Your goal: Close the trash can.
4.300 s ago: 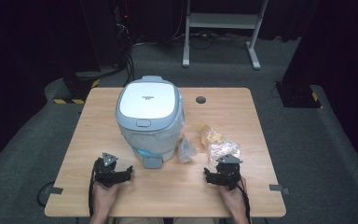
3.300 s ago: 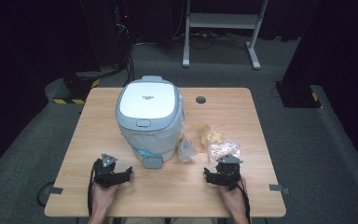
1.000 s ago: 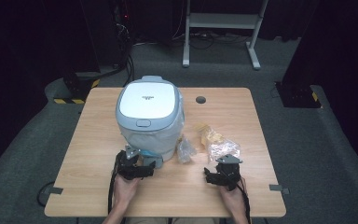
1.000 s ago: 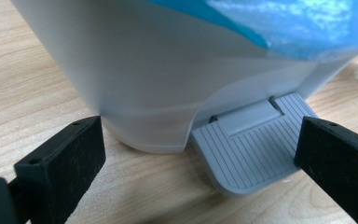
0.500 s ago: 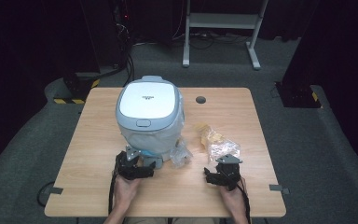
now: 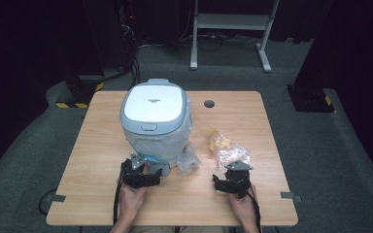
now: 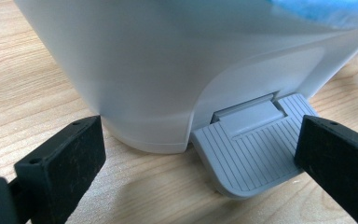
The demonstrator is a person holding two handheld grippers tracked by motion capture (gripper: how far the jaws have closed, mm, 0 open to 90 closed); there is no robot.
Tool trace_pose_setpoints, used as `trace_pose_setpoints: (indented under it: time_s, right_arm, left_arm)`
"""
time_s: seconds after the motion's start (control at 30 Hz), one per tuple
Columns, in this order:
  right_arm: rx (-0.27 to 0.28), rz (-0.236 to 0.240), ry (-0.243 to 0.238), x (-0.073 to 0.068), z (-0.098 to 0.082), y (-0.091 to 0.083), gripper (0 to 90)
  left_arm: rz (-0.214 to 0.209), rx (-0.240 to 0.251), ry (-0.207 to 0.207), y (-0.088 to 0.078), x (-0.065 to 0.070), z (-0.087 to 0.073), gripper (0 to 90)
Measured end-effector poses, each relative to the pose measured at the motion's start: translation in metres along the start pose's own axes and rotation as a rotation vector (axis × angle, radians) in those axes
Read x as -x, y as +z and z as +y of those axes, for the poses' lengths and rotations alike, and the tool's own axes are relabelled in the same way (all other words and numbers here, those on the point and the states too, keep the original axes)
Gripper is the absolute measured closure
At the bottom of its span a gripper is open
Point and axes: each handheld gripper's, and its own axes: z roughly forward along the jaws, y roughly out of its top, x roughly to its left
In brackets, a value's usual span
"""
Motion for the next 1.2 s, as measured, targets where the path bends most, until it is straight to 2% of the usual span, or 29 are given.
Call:
trace_pose_setpoints:
  time_s: [0.23,0.4,0.53,0.67,0.77,0.83,0.93,1.07,1.2]
  right_arm:
    - [0.0,0.0,0.0,0.0,0.0,0.0,17.3]
    - [0.001,0.002,0.0,0.0,0.0,0.0,17.5]
    - [0.002,0.005,-0.004,0.0,0.0,0.0,17.9]
    - [0.002,0.005,-0.004,0.0,0.0,0.0,17.9]
    - [0.001,0.003,0.002,-0.001,0.0,0.0,17.9]
    - [0.002,0.003,-0.001,-0.001,0.0,0.0,18.1]
    - [0.006,0.017,-0.009,-0.001,-0.002,-0.002,20.4]
    - [0.007,0.019,-0.011,-0.003,-0.006,-0.006,21.1]
    - [0.01,0.058,-0.029,-0.007,-0.01,-0.011,18.3]
  left_arm:
    - [-0.022,-0.005,-0.022,0.002,0.0,-0.003,2.4]
    - [0.002,-0.008,0.004,0.004,0.001,-0.004,3.0]
    - [0.008,-0.022,0.009,0.007,0.001,-0.006,3.0]
    - [0.011,-0.016,0.008,0.007,0.002,-0.006,3.1]
    - [-0.005,-0.024,-0.021,0.008,0.0,-0.006,3.1]
    - [0.008,-0.018,-0.011,0.007,0.002,-0.006,3.1]
    - [0.01,-0.018,0.0,0.007,0.002,-0.007,3.7]
    - [0.004,-0.015,-0.011,0.007,0.001,-0.007,3.8]
    - [-0.013,-0.023,-0.029,0.007,0.002,-0.007,3.7]
